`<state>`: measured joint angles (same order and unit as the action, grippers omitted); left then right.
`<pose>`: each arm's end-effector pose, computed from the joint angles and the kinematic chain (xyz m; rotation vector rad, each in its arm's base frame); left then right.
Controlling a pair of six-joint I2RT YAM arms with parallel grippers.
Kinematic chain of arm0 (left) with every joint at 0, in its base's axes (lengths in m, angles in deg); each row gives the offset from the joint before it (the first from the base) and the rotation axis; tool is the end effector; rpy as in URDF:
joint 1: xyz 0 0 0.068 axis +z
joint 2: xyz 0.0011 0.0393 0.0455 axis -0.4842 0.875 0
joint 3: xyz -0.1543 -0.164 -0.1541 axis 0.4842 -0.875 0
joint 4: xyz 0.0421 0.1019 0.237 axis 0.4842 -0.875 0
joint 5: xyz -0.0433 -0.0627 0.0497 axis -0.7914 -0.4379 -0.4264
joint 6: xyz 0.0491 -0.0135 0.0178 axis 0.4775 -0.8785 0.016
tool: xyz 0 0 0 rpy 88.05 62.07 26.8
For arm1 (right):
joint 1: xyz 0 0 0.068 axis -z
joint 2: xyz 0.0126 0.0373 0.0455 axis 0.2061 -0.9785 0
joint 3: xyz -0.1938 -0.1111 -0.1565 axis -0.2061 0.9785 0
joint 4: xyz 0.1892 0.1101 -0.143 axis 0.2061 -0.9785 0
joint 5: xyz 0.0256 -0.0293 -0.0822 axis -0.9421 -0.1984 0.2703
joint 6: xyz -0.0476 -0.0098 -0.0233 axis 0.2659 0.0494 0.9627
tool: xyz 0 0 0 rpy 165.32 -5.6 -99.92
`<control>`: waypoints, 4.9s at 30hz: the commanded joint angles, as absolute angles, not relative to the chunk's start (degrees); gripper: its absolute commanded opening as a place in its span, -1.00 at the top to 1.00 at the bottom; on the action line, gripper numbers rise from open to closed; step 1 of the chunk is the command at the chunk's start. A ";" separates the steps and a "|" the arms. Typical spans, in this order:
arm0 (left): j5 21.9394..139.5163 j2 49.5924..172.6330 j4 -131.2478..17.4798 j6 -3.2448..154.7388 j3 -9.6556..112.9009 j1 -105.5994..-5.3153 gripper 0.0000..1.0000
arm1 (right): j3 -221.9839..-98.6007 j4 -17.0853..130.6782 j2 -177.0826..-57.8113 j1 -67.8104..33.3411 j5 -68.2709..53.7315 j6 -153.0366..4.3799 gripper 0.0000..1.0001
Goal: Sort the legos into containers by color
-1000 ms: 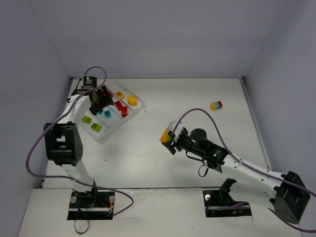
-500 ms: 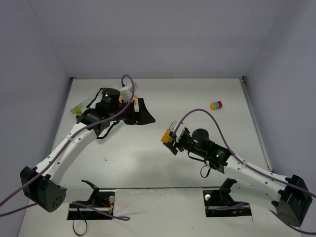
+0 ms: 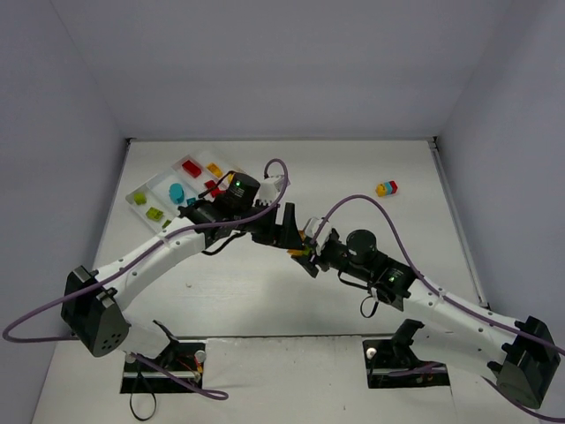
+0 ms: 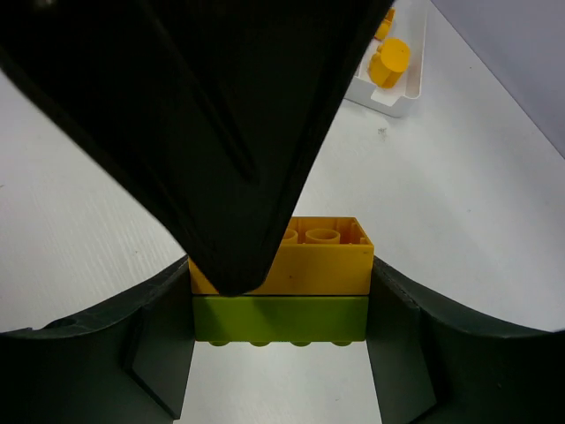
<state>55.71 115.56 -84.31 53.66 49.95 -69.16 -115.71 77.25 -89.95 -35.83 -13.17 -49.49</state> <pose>0.2243 -0.2153 0.3338 0.5053 2.3433 -1.3117 0.1427 0.1692 0.2824 -1.0450 1.2749 0.5886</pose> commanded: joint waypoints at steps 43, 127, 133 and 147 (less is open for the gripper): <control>53.22 114.72 -80.70 54.37 53.19 -68.68 0.86 | -116.30 81.83 -88.49 -36.18 -7.72 -50.20 -0.44; 79.76 171.06 -89.57 38.02 106.37 -32.56 0.26 | -115.60 85.96 -92.00 -36.10 -4.38 -54.15 0.98; 78.88 170.62 -89.05 38.37 107.07 -32.12 -0.16 | -115.68 85.96 -92.53 -36.10 -4.29 -54.15 0.97; 68.34 140.32 -89.83 50.58 87.34 -37.29 -0.46 | -113.93 88.15 -89.45 -36.18 -5.87 -53.28 0.95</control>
<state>72.96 153.09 -91.08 44.65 90.04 -33.67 -113.63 81.93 -91.48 -36.16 -5.24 -53.80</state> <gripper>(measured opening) 0.710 0.619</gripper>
